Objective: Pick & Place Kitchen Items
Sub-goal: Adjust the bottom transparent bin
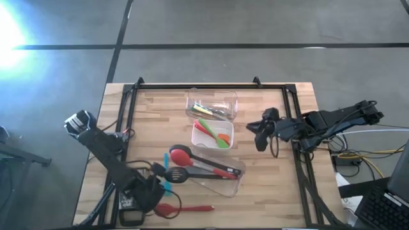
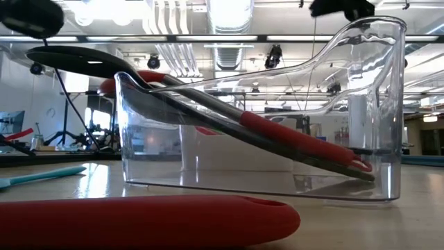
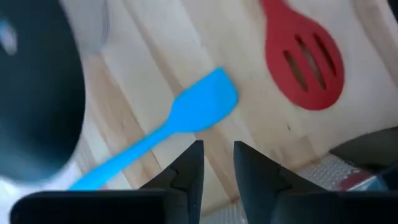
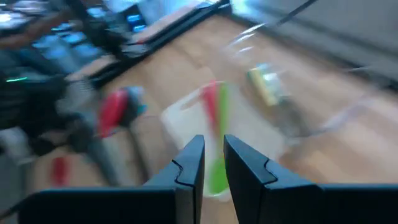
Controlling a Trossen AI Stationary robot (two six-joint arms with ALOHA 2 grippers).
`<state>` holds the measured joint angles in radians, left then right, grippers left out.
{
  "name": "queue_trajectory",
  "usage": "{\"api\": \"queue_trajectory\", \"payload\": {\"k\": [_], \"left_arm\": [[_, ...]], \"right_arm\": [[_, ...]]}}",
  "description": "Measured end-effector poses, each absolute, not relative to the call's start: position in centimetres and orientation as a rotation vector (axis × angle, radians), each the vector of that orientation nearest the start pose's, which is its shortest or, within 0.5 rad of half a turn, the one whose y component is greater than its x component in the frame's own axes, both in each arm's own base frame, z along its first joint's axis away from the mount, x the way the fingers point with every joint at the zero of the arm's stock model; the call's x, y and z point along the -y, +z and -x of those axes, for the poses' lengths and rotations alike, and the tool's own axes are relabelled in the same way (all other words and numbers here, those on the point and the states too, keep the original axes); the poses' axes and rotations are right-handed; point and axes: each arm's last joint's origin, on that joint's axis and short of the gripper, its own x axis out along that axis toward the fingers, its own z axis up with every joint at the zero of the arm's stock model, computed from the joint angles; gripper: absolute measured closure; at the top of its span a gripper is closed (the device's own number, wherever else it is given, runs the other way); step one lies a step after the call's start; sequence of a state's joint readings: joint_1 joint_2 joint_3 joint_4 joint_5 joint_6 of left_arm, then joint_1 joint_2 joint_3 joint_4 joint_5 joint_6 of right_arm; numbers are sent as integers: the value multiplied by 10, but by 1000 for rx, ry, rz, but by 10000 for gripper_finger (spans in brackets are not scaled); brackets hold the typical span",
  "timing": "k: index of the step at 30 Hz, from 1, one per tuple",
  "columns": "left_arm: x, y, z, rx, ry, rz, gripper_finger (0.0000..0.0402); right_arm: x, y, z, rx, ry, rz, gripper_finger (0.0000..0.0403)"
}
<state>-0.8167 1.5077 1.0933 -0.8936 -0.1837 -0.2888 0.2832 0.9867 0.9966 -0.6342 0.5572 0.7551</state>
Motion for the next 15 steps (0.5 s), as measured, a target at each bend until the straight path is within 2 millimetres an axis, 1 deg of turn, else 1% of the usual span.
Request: {"api": "queue_trajectory", "payload": {"k": [3,6,11,15], "left_arm": [[196,229,-183,-1257,-311,-344,320],[193,237,-175,-1249,-272,-313,331],[181,261,-166,-1109,-201,-307,351],[167,280,-158,-1009,-176,-308,359]], "right_arm": [[-47,334,-200,-460,-293,-550,348],[-65,326,-218,-497,-176,-585,354],[-95,300,-246,-630,-165,-636,365],[-119,284,-264,-717,-174,-627,367]]}}
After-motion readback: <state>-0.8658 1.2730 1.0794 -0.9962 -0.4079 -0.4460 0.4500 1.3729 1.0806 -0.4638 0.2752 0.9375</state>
